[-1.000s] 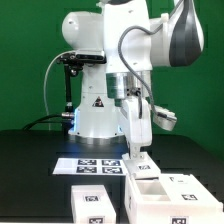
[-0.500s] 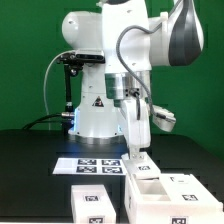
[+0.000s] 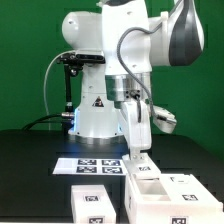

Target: Assemble cabinet

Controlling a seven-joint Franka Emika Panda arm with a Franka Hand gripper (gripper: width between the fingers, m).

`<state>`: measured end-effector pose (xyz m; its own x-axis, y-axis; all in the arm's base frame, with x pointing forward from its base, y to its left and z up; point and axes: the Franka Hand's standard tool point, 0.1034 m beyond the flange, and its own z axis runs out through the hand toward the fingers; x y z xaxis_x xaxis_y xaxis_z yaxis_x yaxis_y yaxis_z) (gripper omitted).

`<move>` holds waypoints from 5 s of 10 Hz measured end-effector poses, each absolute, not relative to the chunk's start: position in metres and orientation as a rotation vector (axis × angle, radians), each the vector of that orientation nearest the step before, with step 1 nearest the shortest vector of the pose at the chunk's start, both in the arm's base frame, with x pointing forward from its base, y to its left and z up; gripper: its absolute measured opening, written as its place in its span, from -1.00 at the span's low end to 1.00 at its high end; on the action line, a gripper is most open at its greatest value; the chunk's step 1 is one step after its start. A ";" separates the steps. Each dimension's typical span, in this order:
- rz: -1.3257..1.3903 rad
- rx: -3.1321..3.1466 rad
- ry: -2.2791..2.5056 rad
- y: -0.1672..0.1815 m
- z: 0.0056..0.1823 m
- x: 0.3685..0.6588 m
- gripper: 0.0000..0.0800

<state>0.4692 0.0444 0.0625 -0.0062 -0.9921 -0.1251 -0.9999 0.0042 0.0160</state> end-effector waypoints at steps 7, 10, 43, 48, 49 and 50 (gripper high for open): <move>0.143 -2.165 2.158 0.038 0.065 0.475 -0.84; 0.109 -2.184 2.137 0.040 0.063 0.494 -0.84; -0.024 -2.235 2.097 0.039 0.062 0.590 0.42; -0.016 -2.338 1.918 0.053 0.087 0.586 1.00; -0.017 -2.338 1.919 0.052 0.087 0.586 1.00; -0.017 -2.338 1.919 0.052 0.087 0.586 0.99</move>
Offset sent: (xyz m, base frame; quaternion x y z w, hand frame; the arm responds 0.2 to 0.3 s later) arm 0.0100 -0.0109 0.0070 -0.0014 0.0055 -0.0098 0.9999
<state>0.5860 0.0522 0.0865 0.1976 -0.9781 -0.0651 -0.9768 -0.1908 -0.0972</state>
